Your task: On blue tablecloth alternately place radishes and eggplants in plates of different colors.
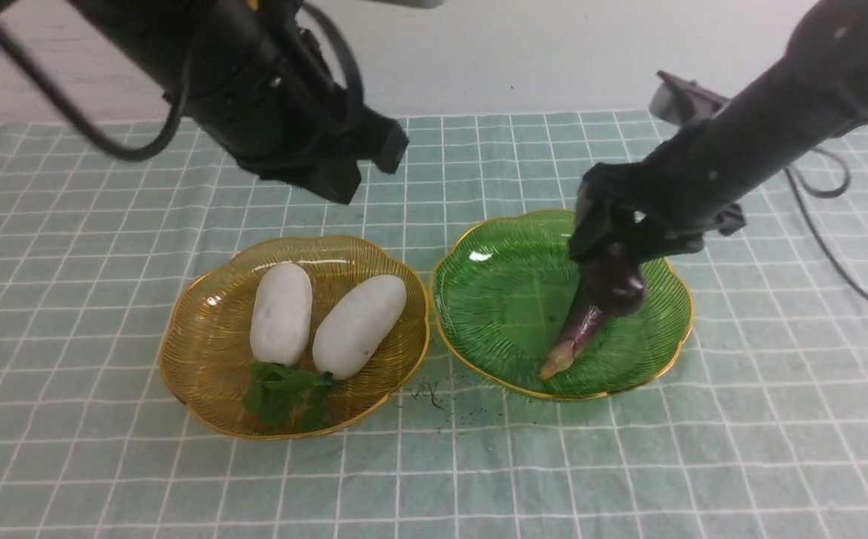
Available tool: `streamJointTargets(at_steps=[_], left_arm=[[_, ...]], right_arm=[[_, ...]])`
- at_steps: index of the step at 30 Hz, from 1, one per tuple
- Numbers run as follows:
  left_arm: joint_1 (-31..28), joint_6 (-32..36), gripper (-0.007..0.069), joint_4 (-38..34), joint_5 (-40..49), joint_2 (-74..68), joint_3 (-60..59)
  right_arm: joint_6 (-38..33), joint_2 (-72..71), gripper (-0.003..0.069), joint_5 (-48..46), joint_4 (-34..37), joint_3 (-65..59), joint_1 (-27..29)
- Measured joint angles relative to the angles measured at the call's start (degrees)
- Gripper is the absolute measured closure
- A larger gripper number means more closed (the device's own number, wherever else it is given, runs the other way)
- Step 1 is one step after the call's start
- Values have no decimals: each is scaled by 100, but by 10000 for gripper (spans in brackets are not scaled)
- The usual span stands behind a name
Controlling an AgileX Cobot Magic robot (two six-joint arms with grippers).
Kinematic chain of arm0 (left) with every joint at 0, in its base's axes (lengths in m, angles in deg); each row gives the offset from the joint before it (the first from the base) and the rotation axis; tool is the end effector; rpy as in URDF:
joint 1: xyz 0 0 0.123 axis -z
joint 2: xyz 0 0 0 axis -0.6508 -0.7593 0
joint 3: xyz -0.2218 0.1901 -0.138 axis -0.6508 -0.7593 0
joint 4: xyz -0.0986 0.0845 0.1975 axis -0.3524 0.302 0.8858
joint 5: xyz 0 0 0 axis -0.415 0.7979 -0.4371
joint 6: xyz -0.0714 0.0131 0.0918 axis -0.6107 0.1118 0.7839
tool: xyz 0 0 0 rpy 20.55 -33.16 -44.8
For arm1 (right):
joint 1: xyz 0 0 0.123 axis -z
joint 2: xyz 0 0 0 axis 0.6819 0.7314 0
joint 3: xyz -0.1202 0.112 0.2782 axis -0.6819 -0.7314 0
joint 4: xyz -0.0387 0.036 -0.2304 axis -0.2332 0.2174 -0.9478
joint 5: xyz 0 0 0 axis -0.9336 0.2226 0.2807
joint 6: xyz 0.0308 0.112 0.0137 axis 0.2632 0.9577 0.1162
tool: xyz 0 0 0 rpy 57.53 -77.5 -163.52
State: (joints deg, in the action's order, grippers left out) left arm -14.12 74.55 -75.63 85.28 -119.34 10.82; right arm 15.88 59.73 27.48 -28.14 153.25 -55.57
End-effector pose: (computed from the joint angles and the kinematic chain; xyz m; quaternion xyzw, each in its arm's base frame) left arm 0.2779 -0.1494 0.4082 0.2261 0.9302 -0.1060 0.2691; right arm 0.4019 0.1472 0.2696 -0.0877 0.9520 0.2687 0.1175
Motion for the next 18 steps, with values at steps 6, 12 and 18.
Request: streamJointTargets(at_steps=[6, 12, 18], left_arm=[[0, -25, 632, -6, -505, 1159, -1471], [0, -89, 632, -6, -688, 2310, -2598], [0, -252, 632, 29, -736, 2931, -3006]], right_arm=[[135, 345, 215, 870, 141, 1, -361], [160, 465, -10, 739, 130, 235, -366], [193, 337, 19, -442, -580, 910, -320]])
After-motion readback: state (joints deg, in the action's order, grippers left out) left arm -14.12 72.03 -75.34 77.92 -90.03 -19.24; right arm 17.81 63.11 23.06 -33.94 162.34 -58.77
